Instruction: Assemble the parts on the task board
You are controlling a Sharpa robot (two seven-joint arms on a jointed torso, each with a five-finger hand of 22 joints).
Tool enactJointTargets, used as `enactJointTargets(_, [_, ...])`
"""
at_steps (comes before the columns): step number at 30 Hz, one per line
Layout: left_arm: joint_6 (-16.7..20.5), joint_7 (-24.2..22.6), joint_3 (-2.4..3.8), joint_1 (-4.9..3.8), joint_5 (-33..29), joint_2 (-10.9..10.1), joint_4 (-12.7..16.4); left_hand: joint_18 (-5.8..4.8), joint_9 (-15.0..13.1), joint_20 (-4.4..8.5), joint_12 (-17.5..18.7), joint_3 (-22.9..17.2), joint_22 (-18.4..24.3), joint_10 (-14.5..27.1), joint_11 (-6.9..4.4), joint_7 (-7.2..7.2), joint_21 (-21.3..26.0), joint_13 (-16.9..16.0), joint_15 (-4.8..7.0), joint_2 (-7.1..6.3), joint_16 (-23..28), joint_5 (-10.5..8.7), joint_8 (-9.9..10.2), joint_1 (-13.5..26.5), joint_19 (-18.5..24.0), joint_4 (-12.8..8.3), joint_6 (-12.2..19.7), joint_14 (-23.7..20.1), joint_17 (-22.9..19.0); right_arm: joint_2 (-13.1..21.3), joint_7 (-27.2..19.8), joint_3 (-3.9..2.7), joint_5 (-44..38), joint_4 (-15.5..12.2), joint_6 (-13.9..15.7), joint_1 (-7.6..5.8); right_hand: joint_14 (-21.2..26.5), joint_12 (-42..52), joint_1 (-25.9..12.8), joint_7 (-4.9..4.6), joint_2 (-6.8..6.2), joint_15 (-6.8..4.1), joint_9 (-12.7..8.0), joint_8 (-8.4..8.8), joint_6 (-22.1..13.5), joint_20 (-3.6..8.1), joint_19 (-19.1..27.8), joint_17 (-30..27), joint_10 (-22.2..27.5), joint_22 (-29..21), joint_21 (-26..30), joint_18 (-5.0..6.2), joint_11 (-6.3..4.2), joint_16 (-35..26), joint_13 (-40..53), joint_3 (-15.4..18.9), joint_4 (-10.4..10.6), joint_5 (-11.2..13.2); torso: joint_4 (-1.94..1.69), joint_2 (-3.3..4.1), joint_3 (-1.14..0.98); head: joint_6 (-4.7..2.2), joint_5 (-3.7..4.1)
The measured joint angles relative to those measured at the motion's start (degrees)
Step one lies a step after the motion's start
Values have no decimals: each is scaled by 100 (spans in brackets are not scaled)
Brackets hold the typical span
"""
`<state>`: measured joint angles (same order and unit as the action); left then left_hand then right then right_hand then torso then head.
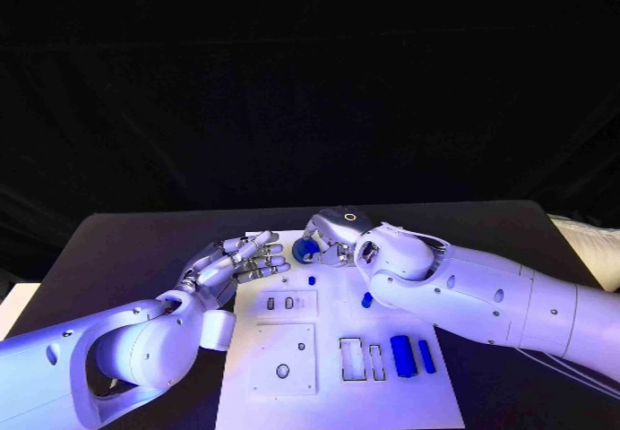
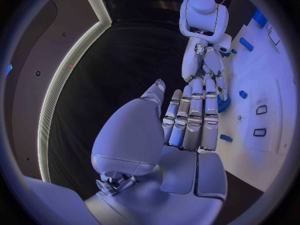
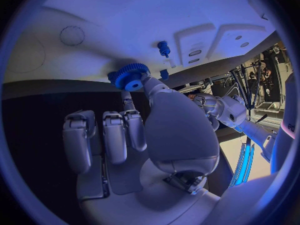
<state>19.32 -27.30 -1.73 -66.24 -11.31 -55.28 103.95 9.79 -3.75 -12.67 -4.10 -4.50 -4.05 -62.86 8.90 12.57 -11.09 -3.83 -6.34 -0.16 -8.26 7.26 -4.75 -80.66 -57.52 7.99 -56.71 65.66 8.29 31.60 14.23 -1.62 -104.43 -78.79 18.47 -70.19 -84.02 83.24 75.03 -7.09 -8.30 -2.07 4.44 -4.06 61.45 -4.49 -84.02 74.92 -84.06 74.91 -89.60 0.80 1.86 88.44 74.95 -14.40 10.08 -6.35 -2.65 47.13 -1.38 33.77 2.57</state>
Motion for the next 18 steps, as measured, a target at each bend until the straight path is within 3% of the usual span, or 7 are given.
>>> enactJointTargets(5, [0,2,0,0,0,-5,0,1,0,0,0,0,0,0,0,0,0,0,0,0,0,0,0,0,0,0,0,0,0,-27,-1,13,0,29,-9,3,0,-89,-140,-53,-97,44,-56,39,-210,0,0,0,8,0,0,0,35,0,0,105,117,229,0,0,-1,3,5])
enactJointTargets(10, [-1,4,0,0,0,-8,3,1,0,0,0,0,0,0,0,0,0,0,0,0,0,0,0,0,0,0,0,0,-1,-29,-2,19,11,51,-10,7,0,-399,-181,-150,-144,105,-85,38,-645,-67,2,-1,1,0,0,0,143,0,-1,300,262,250,-3,0,-1,4,6])
enactJointTargets(18, [-1,7,0,0,0,-19,5,1,0,0,0,0,0,0,0,0,0,0,0,0,0,0,0,0,0,0,0,0,-1,-23,-1,20,43,80,-9,6,0,-475,-121,-186,-204,146,-64,38,-698,-107,2,-1,1,4,0,1,144,0,-1,561,543,249,0,0,-1,12,-7])
